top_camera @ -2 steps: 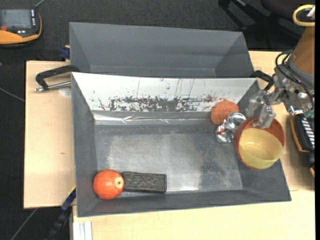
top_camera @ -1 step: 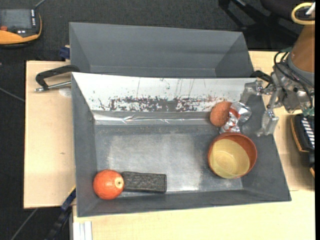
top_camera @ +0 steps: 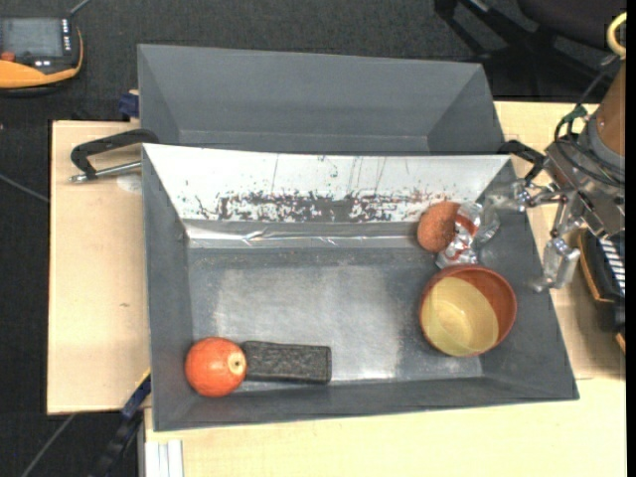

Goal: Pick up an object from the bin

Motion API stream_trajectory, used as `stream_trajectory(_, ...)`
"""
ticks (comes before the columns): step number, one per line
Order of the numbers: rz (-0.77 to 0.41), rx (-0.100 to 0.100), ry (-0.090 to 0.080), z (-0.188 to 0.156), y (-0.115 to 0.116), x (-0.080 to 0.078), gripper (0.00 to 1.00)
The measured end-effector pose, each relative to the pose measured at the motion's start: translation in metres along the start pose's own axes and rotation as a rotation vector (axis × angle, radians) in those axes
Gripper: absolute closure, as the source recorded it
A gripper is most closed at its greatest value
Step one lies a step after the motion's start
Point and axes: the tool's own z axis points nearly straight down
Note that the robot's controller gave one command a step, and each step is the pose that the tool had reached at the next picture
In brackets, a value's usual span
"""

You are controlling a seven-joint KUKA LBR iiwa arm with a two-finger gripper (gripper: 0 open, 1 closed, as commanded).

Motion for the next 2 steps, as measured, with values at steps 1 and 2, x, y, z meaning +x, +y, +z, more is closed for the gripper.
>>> stream_trajectory(1, 0.001, -0.002, 0.001, 0.001, 0.000, 0.000, 1.00)
stream_trajectory(2, 0.096, -0.002, 0.000, 0.047, -0.041, 0.000, 1.00)
